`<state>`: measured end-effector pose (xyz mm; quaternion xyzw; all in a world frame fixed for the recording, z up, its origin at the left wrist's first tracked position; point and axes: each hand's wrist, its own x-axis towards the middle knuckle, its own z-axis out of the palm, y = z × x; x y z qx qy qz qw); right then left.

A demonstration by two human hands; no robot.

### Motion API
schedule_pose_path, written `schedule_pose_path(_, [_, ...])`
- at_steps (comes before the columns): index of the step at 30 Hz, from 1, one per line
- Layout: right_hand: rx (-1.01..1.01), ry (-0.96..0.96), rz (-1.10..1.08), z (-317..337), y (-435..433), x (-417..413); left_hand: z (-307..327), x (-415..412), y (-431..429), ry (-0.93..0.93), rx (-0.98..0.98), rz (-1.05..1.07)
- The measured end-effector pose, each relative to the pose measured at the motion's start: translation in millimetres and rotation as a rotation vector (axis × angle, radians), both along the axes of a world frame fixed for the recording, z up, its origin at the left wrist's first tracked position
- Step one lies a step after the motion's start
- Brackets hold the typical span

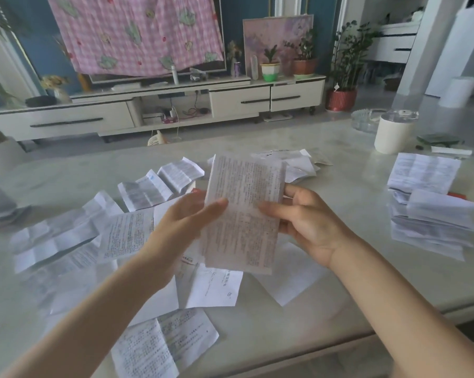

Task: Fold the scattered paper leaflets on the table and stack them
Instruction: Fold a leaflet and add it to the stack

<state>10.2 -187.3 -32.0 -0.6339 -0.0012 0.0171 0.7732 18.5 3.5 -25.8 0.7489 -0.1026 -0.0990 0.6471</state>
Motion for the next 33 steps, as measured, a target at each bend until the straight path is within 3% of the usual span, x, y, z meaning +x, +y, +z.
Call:
schedule_pose_path(2, [-0.027,-0.001,0.030,-2,5,-1,-4,-3,2,0.093,-0.006,-0.073])
schedule_pose_path(7, [-0.066,0.077,0.089,-7,15,-3,-17,-5,4,-0.013,0.030,0.078])
schedule_pose_path(16, [-0.190,0.095,0.071,-11,27,5,-20,-4,25,0.136,-0.069,0.006])
schedule_pose_path(22, [-0.109,0.158,0.197,-7,25,1,-19,-5,36,0.259,-0.336,-0.004])
schedule_pose_path(26, [-0.156,0.039,0.174,-9,27,-6,-18,-8,35,0.287,-0.400,-0.027])
schedule_pose_path(30, [-0.340,-0.207,0.013,-17,28,-9,-21,-11,30,0.349,-0.495,-0.049])
schedule_pose_path(33, [-0.459,-0.349,-0.015,-21,30,-13,-29,-15,25,0.336,-0.393,-0.144])
